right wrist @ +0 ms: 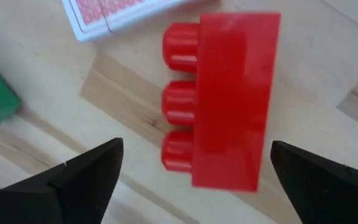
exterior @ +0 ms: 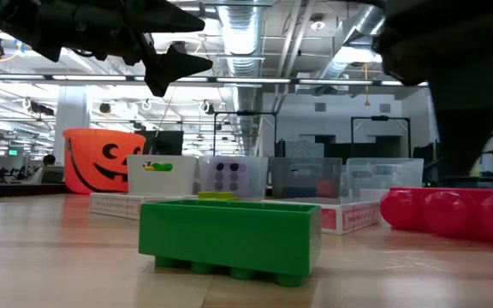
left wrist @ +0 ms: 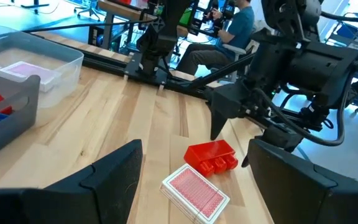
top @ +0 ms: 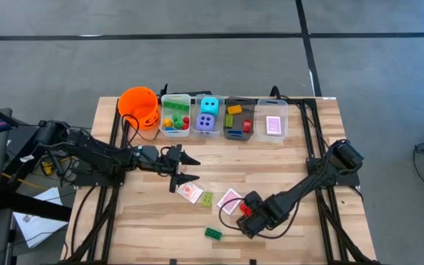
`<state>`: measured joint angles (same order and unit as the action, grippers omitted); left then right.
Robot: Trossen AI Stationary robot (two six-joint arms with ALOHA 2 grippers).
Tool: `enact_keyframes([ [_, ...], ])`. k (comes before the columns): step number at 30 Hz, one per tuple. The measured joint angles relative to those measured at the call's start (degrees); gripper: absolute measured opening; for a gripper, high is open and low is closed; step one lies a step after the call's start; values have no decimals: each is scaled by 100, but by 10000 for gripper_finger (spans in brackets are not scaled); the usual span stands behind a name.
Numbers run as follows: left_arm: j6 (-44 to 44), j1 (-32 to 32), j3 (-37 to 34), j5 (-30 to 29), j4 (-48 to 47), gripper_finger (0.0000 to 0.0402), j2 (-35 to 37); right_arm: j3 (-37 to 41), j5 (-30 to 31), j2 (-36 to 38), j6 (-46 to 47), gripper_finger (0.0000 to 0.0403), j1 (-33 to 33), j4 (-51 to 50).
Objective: Pick & Place Toys
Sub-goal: Put the red game piece into the white bin
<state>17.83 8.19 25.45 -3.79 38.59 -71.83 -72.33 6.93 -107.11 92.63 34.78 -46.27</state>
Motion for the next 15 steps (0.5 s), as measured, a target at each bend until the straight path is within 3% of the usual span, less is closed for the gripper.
enact_keyframes([
  [15,0,0,0,2,-9,285,0,493,-289,-2,-110,393,-270,503],
])
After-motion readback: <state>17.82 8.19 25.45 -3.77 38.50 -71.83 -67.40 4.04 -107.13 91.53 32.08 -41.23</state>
